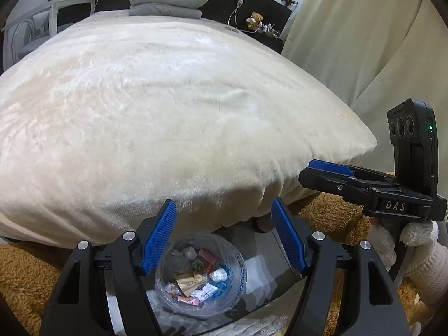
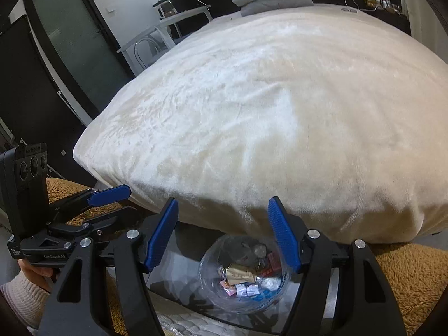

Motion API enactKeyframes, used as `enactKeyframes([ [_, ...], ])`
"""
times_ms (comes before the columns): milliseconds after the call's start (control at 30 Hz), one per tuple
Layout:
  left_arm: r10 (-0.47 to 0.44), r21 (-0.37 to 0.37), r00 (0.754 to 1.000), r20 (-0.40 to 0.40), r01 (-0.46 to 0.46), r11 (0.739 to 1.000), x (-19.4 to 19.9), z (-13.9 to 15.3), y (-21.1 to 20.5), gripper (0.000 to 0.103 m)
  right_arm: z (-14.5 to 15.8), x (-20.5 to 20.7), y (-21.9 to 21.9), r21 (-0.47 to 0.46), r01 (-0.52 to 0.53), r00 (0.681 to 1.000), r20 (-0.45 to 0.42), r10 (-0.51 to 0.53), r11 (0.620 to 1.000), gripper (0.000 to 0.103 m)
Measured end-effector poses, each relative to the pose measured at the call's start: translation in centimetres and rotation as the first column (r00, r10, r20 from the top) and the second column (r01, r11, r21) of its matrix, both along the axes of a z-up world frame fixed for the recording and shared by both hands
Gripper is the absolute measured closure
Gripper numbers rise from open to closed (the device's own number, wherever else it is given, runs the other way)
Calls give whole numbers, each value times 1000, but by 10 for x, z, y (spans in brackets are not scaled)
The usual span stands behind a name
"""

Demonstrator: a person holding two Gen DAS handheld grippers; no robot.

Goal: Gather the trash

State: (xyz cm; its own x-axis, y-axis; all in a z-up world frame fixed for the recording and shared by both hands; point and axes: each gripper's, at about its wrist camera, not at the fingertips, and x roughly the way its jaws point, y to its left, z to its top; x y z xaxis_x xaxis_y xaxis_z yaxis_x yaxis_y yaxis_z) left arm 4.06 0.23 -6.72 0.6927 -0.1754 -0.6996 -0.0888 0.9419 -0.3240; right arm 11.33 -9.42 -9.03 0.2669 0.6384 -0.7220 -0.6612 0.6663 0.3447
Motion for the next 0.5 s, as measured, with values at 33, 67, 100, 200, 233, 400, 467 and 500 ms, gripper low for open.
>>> enactKeyframes([
  [33,7,5,1000,20,-7,1000,-1,5,3,34,4,-1,-1,6,2,1000,24,-2,1000,37],
  [67,15,10,999,39,-15,1000,-2,10,6,34,8,-2,-1,11,5,999,51,-6,1000,37],
  [100,22,15,998,55,-23,1000,0,12,9,34,12,-3,-2,16,9,997,75,-10,1000,37],
  [200,44,34,994,102,-48,998,-2,24,16,34,23,-3,-4,26,28,989,146,-31,999,37],
  [233,51,41,992,117,-56,998,-3,28,18,34,25,-3,-5,31,33,986,165,-38,999,37],
  [400,73,53,982,173,-83,995,-9,41,27,34,35,-4,-11,43,53,969,240,-62,998,37],
  [467,74,70,979,191,-89,994,-12,45,27,34,38,-7,-11,38,54,961,269,-62,998,37],
  [500,72,82,978,197,-89,993,-12,45,26,34,39,-9,-11,34,54,957,285,-61,998,37],
])
